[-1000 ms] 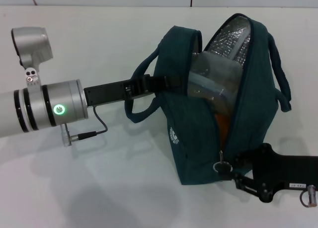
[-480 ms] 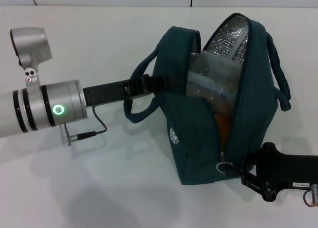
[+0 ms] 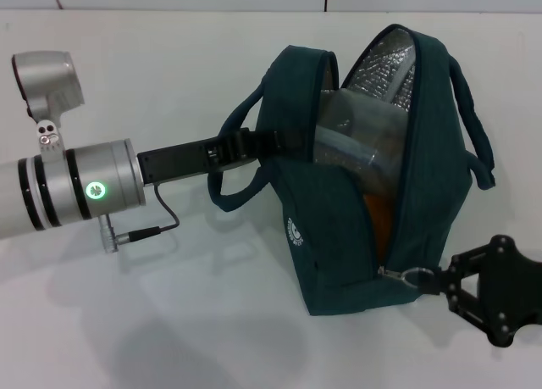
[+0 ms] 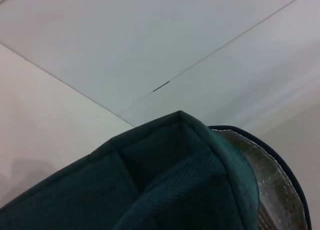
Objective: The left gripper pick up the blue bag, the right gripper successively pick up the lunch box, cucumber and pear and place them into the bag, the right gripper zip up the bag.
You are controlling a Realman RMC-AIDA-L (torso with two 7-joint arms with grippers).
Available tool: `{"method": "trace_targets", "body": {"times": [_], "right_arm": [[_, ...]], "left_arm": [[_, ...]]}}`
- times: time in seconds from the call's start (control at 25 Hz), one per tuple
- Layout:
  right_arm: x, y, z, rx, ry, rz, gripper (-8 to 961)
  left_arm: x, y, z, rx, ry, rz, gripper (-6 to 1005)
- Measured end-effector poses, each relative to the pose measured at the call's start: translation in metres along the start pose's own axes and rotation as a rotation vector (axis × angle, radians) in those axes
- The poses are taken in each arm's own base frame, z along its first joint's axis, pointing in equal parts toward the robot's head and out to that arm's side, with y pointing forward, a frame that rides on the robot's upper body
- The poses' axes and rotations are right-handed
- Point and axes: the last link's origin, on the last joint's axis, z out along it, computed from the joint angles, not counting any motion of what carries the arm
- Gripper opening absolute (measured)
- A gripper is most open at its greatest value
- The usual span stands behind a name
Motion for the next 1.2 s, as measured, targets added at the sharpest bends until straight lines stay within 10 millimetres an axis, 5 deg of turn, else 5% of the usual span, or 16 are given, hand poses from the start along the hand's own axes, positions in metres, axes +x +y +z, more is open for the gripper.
{"method": "trace_targets", "body": {"times": [0.36, 0.76, 1.2], "right_arm": [[-0.014, -0.008, 0.011, 0.000, -0.084, -0.060, 4], [-0.039, -0.025, 0.024, 0.008, -0.161, -0.111, 4], [-0.065, -0.047, 0.037, 0.039, -0.213, -0.171, 5]], "left_arm": [[-0.002, 0.004, 0.001, -0.029, -0.009, 0.061, 76], [0.003, 0.007, -0.003, -0.047, 0.040, 0.124, 353], [0.016, 0.006, -0.037, -0.044, 0.203, 0.183, 654]]}}
